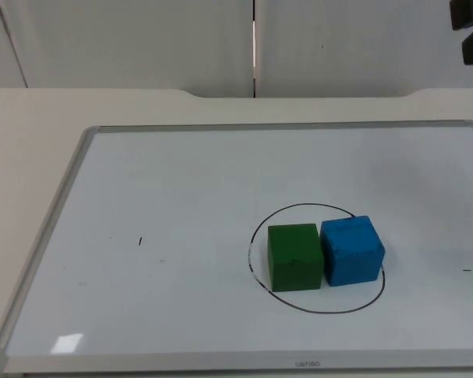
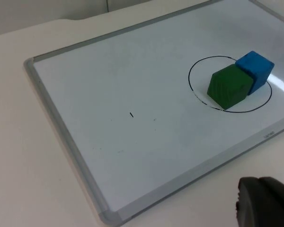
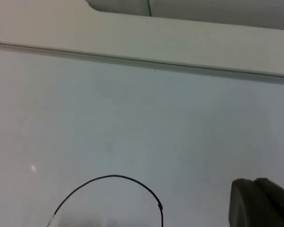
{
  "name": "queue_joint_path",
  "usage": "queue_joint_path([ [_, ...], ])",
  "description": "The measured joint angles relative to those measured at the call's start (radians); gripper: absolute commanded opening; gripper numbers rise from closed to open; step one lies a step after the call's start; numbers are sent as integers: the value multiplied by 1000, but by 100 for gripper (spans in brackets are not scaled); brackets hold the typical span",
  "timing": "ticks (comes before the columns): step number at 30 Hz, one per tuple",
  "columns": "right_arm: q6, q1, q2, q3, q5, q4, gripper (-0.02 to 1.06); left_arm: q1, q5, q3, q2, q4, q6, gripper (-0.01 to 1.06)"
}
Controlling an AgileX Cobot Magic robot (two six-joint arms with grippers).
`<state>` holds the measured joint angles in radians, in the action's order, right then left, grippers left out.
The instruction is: Push the two cubes into the marked area.
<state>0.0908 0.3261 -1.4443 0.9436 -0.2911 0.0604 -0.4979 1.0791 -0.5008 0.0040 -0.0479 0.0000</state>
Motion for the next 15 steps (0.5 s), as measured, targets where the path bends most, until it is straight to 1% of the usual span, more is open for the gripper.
queue_joint_path([
  [4, 0, 0, 0, 0, -26, -2, 0, 0, 0, 0, 0, 0, 0, 0],
  [7, 0, 0, 0, 0, -29, -4, 0, 0, 0, 0, 0, 0, 0, 0],
  [12, -47, 0, 0, 0, -33, -8, 0, 0, 0, 0, 0, 0, 0, 0],
  [15, -68, 0, 0, 0, -36, -30, 0, 0, 0, 0, 0, 0, 0, 0],
])
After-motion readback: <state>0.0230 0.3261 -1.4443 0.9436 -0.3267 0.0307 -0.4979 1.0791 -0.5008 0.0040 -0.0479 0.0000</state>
